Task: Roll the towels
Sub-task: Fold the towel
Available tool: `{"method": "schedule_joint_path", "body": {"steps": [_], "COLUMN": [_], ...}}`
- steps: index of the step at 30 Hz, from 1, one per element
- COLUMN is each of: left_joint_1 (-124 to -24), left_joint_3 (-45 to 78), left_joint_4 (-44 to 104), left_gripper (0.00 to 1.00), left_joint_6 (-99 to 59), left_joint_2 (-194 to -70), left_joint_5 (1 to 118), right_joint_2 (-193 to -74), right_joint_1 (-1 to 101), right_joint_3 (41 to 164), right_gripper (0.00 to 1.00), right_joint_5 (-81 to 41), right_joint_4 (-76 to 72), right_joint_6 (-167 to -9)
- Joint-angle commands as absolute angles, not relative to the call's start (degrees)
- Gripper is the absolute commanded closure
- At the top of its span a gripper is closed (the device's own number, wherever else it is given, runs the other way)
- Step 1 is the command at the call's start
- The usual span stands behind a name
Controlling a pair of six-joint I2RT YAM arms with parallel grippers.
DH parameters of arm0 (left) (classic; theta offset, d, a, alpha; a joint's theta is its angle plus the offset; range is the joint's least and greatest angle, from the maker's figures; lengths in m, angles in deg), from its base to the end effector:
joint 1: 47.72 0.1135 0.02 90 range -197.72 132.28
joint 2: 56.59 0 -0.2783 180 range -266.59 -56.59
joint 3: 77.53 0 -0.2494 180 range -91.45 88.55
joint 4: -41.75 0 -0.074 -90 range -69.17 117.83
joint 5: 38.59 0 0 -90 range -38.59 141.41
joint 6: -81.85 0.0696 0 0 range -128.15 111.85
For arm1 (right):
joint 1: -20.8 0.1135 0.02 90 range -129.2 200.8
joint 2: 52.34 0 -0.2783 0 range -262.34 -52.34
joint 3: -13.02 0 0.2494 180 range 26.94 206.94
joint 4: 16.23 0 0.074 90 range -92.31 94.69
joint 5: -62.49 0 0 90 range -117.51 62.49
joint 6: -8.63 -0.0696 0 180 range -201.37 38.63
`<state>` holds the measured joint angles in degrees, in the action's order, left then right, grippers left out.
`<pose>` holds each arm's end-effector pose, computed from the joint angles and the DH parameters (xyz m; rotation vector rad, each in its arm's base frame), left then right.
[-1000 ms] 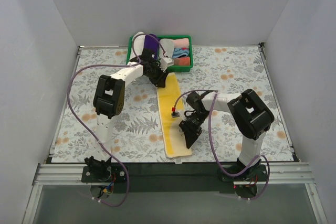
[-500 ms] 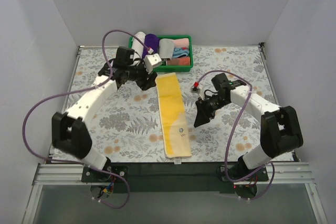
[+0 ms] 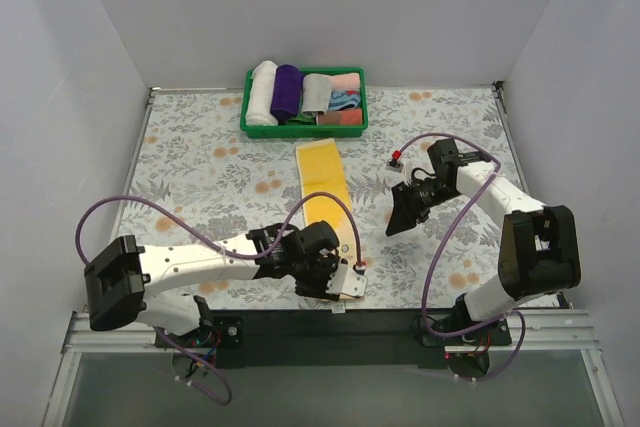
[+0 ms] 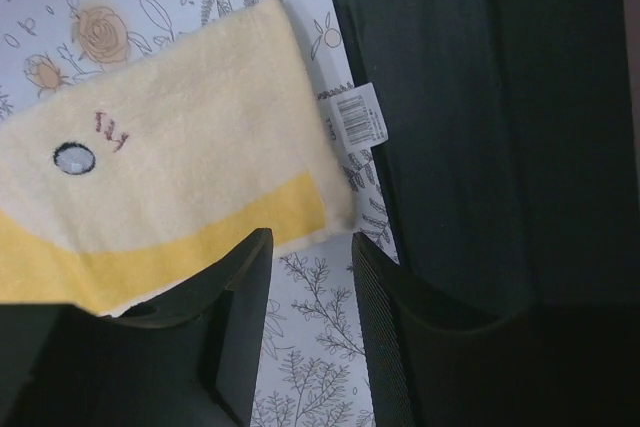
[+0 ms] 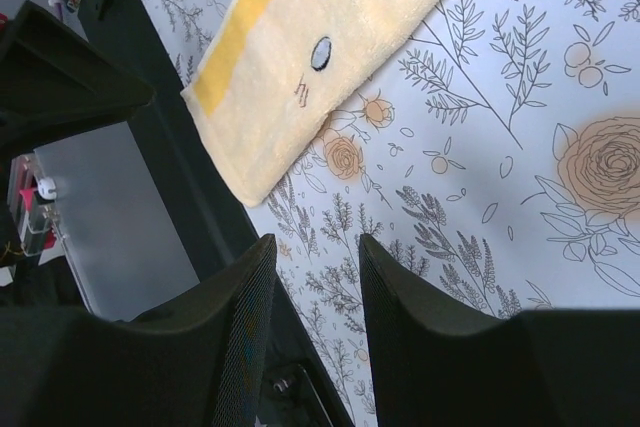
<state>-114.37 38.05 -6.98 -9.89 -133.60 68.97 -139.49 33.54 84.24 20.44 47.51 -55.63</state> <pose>0.0870 -0.2546 0.2072 1.5953 2.3025 -0.7597 0.2496 0.1094 0.2043 -0.9730 2.4648 1.1428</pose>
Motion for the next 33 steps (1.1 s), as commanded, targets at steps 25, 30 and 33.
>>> {"method": "schedule_joint_path", "body": {"steps": [25,30,33], "left_joint_1": [-122.78,-122.78,-122.78], "left_joint_3": [45.22,46.62,46.72], "left_joint_4": [9.63,9.81,8.59], "left_gripper": [0.68,0.86,1.00], "left_joint_6": [-13.69,-12.90,-12.46], "left_joint_2": [-144.56,-147.11,-146.50], "left_joint_5": [60.55,58.44,58.61], "right_joint_2": [-143.13,-143.74,-143.75], "right_joint_1": [31.09,30.47,30.30], "right_joint_3": [83.98,84.25,84.16], "right_gripper": [0.62,0.62,0.62], "right_joint_5": [21.71,21.53,21.45], "right_joint_4": [48.93,49.19,49.19], "right_joint_6": [-54.82,-54.74,-54.74]}}
